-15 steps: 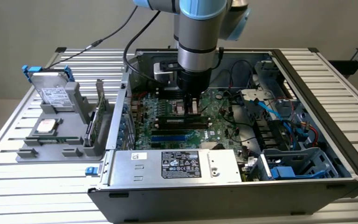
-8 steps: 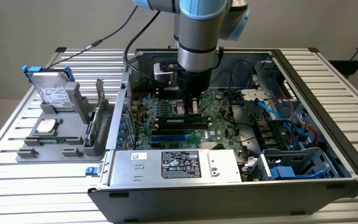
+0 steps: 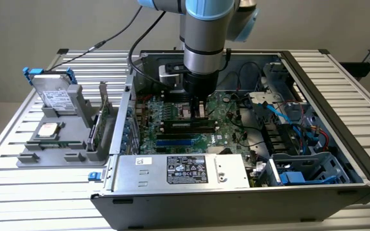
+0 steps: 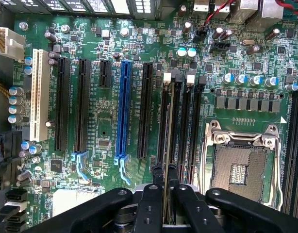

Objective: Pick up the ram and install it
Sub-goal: 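Insert the ram into the slot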

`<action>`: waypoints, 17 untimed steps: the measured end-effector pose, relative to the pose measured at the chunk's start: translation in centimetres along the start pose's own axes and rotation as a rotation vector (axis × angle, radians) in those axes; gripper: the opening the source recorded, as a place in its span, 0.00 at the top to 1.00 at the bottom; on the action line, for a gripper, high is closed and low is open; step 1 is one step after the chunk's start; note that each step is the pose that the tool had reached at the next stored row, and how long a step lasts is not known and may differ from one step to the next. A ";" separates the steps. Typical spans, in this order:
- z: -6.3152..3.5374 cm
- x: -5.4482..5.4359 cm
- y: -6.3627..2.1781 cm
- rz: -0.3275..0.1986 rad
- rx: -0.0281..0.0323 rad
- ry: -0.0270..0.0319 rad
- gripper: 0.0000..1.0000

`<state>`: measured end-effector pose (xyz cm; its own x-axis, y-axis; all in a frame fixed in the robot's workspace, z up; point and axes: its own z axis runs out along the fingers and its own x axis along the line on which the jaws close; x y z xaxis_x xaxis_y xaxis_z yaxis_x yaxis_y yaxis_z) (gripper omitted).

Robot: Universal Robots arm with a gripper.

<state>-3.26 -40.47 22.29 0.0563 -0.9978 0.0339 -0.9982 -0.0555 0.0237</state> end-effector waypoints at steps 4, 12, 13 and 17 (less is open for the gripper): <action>0.00 0.1 0.00 0.000 0.0000 0.0000 0.86; 0.04 0.1 0.01 0.000 -0.0001 0.0003 0.86; 0.05 0.1 0.00 0.000 -0.0001 0.0002 0.86; 0.13 0.1 0.00 0.000 0.0000 0.0000 0.86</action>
<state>-3.26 -40.61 22.16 0.0566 -0.9978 0.0339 -0.9982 -0.0559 0.0237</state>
